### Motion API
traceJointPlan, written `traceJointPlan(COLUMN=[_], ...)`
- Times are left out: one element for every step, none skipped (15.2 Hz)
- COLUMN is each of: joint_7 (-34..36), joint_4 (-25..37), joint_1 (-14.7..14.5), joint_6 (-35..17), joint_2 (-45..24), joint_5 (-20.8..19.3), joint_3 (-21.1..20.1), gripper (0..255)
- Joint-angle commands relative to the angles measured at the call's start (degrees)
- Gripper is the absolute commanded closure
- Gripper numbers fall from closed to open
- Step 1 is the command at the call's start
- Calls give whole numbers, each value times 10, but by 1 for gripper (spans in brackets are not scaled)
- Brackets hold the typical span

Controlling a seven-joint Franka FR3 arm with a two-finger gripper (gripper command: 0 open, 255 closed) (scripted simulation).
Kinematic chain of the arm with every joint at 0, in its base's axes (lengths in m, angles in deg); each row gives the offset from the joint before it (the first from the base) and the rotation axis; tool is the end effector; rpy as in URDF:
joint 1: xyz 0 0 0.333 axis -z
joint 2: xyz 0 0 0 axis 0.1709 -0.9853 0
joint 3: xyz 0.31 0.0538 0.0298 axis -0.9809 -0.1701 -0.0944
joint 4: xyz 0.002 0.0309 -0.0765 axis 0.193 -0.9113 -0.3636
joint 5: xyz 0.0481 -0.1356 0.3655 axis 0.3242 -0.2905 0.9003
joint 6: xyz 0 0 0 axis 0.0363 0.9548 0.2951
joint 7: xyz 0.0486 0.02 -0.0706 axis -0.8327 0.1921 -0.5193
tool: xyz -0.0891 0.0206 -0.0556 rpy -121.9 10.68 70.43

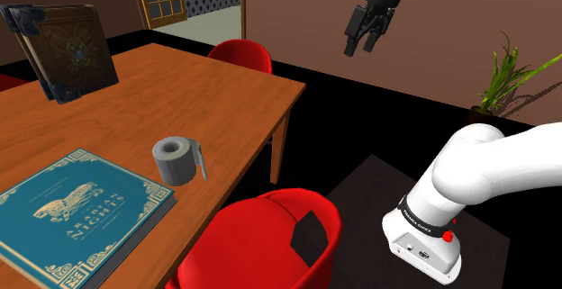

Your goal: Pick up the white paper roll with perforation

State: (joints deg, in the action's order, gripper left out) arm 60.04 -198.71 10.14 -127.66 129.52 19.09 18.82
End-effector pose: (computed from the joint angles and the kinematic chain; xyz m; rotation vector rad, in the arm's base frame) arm 0.3072 0.0276 0.6361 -3.0771 0.0239 -0.1481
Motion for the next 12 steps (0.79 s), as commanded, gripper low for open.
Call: traceJointPlan(joint_7=[0,12,24,36,48,60,72,84,96,108,120,132], joint_4=[0,-5,-10,-14,-17,-19,-21,-22,-22,-22,-21,-19], joint_1=[0,-3,-6,-9,-11,-14,-16,-19,-21,-23,-25,-27], joint_6=[0,-10,-21,-31,-42,-53,-64,-75,-85,-96,-107,-118], joint_2=[0,-5,-10,-17,-24,-32,-40,-50,-60,-70,-82,-94], joint_5=[0,6,12,18,24,29,34,39,43,47,50,53], joint_3=[0,-12,-24,-37,-49,-61,-74,-86,-98,-111,-123,-136], gripper=[0,0,0,0,0,0,0,0,0,0,0,0])
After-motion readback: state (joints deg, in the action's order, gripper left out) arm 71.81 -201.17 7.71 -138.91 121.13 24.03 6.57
